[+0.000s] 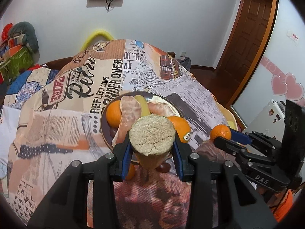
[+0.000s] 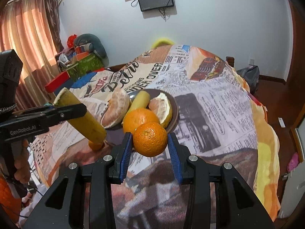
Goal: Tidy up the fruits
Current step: 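Lower the green cylinder onto the plate with the left tool while the right sets the mandarin there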
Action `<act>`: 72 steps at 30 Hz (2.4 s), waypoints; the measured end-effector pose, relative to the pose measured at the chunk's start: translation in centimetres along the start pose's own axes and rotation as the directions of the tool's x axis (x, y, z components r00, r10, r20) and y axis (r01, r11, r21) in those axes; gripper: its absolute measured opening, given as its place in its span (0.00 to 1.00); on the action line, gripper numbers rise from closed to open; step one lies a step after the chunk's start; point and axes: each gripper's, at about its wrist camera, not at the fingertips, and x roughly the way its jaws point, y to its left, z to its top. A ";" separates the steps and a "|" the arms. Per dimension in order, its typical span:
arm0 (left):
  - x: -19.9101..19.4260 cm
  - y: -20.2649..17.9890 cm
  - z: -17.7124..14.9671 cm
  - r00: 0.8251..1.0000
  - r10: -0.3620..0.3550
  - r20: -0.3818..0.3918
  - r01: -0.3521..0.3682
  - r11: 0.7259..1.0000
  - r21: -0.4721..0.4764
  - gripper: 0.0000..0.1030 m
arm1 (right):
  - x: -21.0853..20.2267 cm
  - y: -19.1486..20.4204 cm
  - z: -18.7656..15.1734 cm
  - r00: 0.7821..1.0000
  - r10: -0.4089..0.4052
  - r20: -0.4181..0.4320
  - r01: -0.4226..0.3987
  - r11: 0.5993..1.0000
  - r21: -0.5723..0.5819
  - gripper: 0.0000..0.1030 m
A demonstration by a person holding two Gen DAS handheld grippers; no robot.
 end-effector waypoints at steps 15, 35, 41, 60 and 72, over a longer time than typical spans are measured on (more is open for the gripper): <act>4.9 1.8 1.7 0.999 0.006 -0.049 -0.006 1.000 -0.013 0.37 | 2.8 -0.9 2.5 1.000 0.019 0.022 -0.019 1.000 0.003 0.34; 8.7 2.4 3.4 0.998 -0.031 -0.046 0.031 1.000 -0.006 0.37 | 8.2 -0.8 4.6 0.998 0.060 -0.022 -0.060 0.998 -0.031 0.34; 8.2 2.3 3.7 0.999 -0.032 -0.028 0.032 0.999 0.004 0.37 | 8.9 -0.5 4.6 0.997 0.068 -0.038 -0.069 0.997 -0.039 0.34; 5.0 2.1 3.5 1.000 -0.025 0.012 0.025 1.000 -0.001 0.37 | 6.5 0.6 5.0 0.998 0.060 -0.009 -0.061 0.996 -0.064 0.38; 0.6 2.3 1.5 0.999 0.019 0.033 -0.019 1.000 0.001 0.37 | 2.2 2.1 4.1 0.998 0.044 0.037 -0.042 0.997 -0.062 0.38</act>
